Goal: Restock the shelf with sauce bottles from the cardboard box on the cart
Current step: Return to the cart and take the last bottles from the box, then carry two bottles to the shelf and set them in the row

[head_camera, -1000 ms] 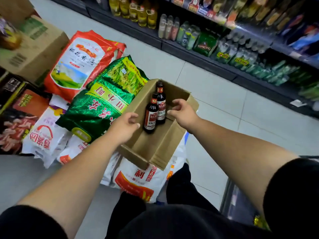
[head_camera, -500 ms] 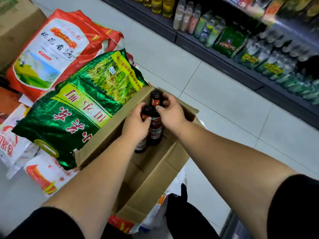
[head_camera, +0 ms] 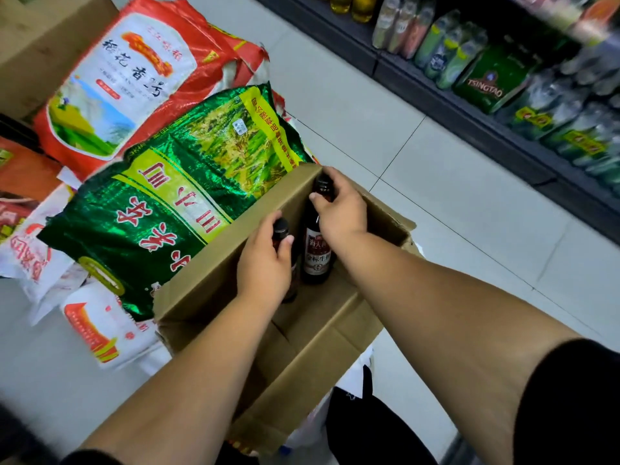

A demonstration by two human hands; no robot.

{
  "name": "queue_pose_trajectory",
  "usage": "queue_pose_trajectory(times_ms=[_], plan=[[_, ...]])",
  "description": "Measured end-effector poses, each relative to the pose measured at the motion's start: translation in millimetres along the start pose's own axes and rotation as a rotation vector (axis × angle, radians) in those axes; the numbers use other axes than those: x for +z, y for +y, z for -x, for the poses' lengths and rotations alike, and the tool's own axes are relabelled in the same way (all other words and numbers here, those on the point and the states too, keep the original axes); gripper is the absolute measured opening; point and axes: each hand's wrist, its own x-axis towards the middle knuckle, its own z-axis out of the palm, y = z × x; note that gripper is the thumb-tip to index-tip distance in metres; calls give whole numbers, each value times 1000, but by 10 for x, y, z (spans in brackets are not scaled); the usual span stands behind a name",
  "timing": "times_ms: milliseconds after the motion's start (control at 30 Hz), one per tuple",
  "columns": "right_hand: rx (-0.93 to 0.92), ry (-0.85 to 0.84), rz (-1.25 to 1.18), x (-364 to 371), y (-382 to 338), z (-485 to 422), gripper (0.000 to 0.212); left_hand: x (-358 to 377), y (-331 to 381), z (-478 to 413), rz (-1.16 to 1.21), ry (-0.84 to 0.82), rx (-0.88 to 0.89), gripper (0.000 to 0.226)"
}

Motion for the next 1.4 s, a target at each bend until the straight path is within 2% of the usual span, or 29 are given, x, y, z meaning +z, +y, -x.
queue_pose_trajectory(times_ms=[200,300,467,567,700,900,1100,1300,1400], plan=[[-126,9,127,-80,225,282,48,-79,-131,215,-2,-78,110,42],[-171,-52,192,-134,260,418,47,-105,-150,282,-25,-84,143,39],[-125,-125,152,-192,120,646,42,-298,-191,412,29,-87,48,37],[-127,-95,121,-324,-2,997,42,-537,-80,591,82,-95,58,37],[-194,43,22,-616,-435,1528,44,-1041,214,728,158,-72,133,38],[-413,122,-20,-1050,-1503,2451,48,-2112,786,1007,241,-108,353,38],[-611,91,-96,-1147,-2351,3240,49,-3348,1199,1543,294,31,457,38],[-783,-150,-160,-903,-2905,4061,51,-4259,1059,2426,343,369,406,41],[-864,-326,-207,-667,-3137,4491,48,-4670,853,2889,360,531,361,42]])
